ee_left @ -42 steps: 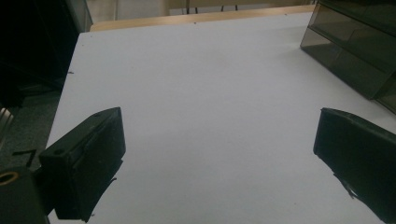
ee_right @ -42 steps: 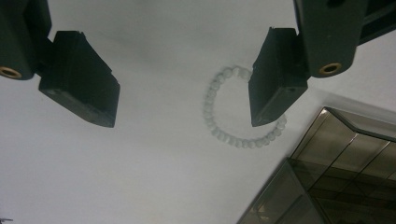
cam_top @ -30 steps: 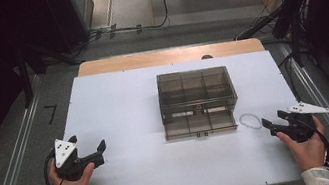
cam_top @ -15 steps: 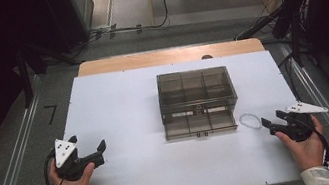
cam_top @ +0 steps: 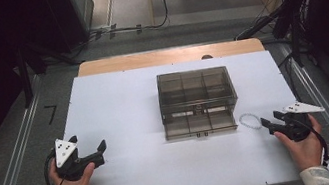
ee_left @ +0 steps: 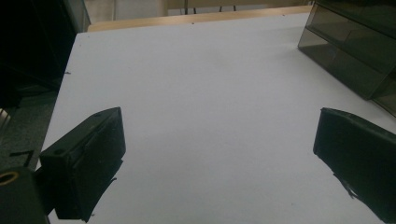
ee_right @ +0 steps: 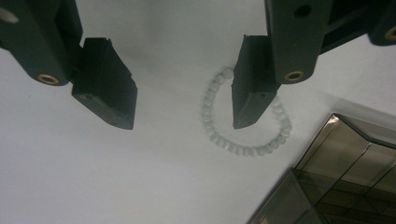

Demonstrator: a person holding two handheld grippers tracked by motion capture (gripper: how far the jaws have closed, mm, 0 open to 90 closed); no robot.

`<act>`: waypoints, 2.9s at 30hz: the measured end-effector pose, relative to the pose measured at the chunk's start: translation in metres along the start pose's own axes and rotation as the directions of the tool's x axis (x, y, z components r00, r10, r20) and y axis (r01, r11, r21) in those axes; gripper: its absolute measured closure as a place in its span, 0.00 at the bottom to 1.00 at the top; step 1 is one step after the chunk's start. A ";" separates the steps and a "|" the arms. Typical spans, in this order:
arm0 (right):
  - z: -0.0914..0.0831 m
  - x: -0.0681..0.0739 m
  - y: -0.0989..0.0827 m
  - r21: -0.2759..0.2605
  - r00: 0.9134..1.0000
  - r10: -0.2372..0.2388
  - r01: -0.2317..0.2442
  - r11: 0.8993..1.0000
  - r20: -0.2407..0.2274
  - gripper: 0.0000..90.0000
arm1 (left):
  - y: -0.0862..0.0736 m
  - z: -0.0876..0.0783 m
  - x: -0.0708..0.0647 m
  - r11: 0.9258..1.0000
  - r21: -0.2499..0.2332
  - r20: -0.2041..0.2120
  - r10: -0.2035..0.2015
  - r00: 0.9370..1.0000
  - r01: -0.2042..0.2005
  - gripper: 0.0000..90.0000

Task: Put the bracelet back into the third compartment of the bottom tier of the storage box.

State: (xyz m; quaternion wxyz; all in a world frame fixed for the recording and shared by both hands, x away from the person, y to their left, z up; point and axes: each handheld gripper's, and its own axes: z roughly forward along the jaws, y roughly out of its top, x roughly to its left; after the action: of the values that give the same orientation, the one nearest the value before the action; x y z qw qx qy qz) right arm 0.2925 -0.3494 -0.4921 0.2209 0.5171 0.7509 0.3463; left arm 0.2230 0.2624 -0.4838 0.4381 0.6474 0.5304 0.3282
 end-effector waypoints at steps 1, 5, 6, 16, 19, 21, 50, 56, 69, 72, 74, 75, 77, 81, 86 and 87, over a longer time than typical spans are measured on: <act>0.000 0.000 0.000 0.001 1.000 -0.001 0.001 1.000 0.001 0.45 | 0.000 0.000 0.000 1.000 0.000 0.000 0.000 1.000 0.000 0.03; 0.001 0.001 0.000 0.004 1.000 -0.005 0.005 1.000 0.004 0.47 | 0.000 0.000 0.000 1.000 0.000 0.000 0.000 1.000 0.000 0.03; 0.001 0.001 0.000 0.004 1.000 -0.004 0.004 1.000 0.005 0.48 | 0.000 0.000 0.000 1.000 0.001 0.000 0.000 1.000 0.000 0.03; 0.003 0.002 0.001 0.008 1.000 -0.007 0.007 1.000 0.005 0.54 | 0.000 0.000 0.000 1.000 0.001 0.001 0.000 1.000 0.000 0.03; 0.004 0.002 0.001 0.008 1.000 -0.008 0.008 1.000 0.004 0.54 | 0.000 0.000 0.000 1.000 0.004 0.002 0.001 1.000 -0.001 0.03; 0.004 0.002 0.001 0.009 1.000 -0.006 0.006 1.000 0.004 0.56 | 0.000 0.000 0.000 1.000 0.005 0.001 0.002 1.000 -0.002 0.03; 0.013 0.007 0.001 0.037 0.999 -0.032 0.032 0.999 -0.004 0.66 | 0.000 0.000 0.000 1.000 0.005 0.002 0.003 1.000 -0.003 0.03; 0.013 0.007 0.001 0.044 0.999 -0.039 0.039 0.998 -0.002 0.68 | 0.000 0.000 0.000 1.000 0.007 0.001 0.003 1.000 -0.003 0.03; 0.016 0.009 0.001 0.060 0.999 -0.050 0.050 0.997 -0.002 0.71 | 0.000 0.000 0.000 1.000 0.006 0.002 0.002 1.000 -0.002 0.03; 0.016 0.009 0.001 0.061 0.999 -0.053 0.053 0.997 -0.002 0.73 | 0.000 0.000 0.000 1.000 0.005 0.001 0.002 1.000 -0.002 0.03; 0.016 0.010 0.001 0.061 0.998 -0.055 0.055 0.997 -0.002 0.74 | 0.000 0.000 0.000 1.000 0.005 0.002 0.003 1.000 -0.003 0.03; 0.016 0.010 0.001 0.061 0.999 -0.055 0.055 0.997 -0.001 0.74 | 0.000 0.000 0.000 1.000 0.006 0.002 0.003 1.000 -0.003 0.03; 0.017 0.010 0.001 0.061 0.998 -0.055 0.055 0.997 -0.002 0.75 | 0.000 0.000 0.000 1.000 0.007 0.002 0.004 1.000 -0.004 0.03; 0.017 0.010 0.001 0.061 0.999 -0.054 0.054 0.997 -0.003 0.76 | 0.000 0.000 0.000 1.000 0.010 0.002 0.006 1.000 -0.006 0.03; 0.017 0.011 0.001 0.065 0.998 -0.056 0.056 0.996 -0.004 0.78 | 0.000 0.000 0.000 1.000 0.010 0.001 0.004 1.000 -0.004 0.03; 0.017 0.011 0.001 0.065 0.998 -0.056 0.056 0.996 -0.004 0.78 | 0.000 0.000 0.000 1.000 0.011 0.001 0.005 1.000 -0.005 0.03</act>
State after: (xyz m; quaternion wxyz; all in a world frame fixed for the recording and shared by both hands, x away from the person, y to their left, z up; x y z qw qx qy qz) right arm 0.3005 -0.3343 -0.5022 0.2126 0.5025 0.7762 0.3159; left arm 0.2231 0.2622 -0.4843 0.4340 0.6513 0.5302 0.3260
